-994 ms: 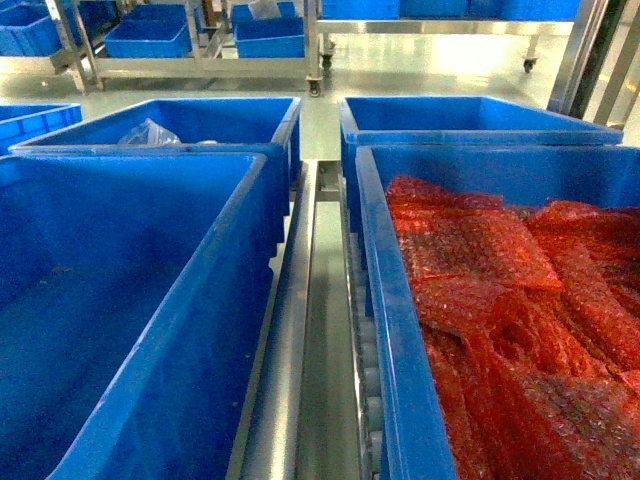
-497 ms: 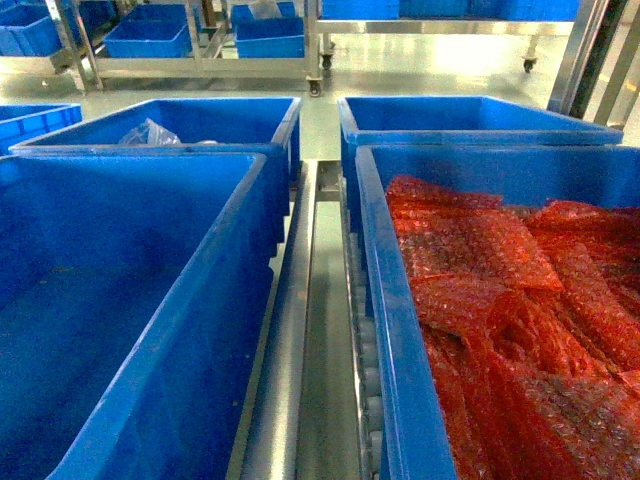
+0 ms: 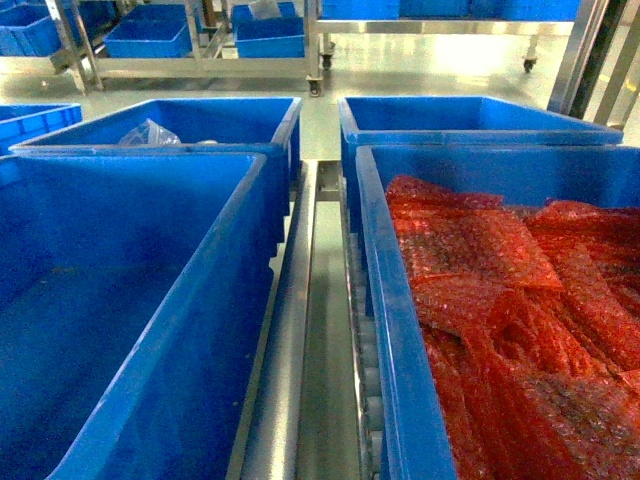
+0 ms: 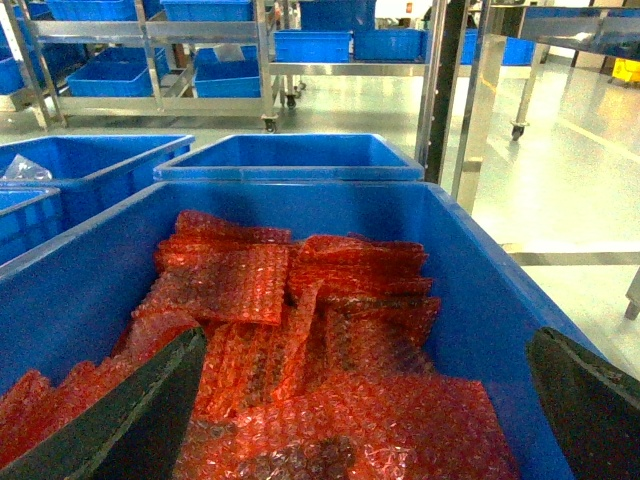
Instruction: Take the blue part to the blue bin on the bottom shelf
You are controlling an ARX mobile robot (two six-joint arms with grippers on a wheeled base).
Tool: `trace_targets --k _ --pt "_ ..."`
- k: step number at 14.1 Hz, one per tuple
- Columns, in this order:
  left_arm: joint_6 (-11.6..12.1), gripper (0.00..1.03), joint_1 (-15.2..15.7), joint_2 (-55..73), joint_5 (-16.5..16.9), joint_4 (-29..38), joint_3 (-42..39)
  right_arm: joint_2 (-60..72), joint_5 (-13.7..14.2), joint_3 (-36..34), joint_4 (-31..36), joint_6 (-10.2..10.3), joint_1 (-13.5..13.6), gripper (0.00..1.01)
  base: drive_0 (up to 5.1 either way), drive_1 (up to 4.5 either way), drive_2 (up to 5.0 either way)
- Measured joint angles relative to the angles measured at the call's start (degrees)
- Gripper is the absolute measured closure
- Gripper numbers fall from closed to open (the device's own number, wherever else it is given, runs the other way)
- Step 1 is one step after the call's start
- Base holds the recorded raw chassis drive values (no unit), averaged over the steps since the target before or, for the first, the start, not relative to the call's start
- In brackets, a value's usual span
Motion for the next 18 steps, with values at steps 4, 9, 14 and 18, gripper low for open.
trace_targets --k 4,9,14,18 --pt "2.8 0.6 -3.19 5.09 -12.5 -0.77 1.42 0.0 -0.02 0.0 0.02 0.0 0.0 0.03 0.0 4.0 -3.9" --pt "6.43 0.6 12.28 31.06 4.48 23.91 8.74 0.0 0.0 0.0 -0.02 0.0 0.0 0.03 0.0 4.0 -3.9" --pt "-6.03 0.12 12.55 36.44 19.67 17.99 12.79 0.0 0.0 0.0 -0.02 0.0 0.0 0.03 0.0 1.6 -1.6" --pt "3.37 0.34 14.84 34.82 21.07 37.92 3.37 0.0 0.0 0.0 -0.02 0.0 0.0 0.03 0.0 0.0 0.0"
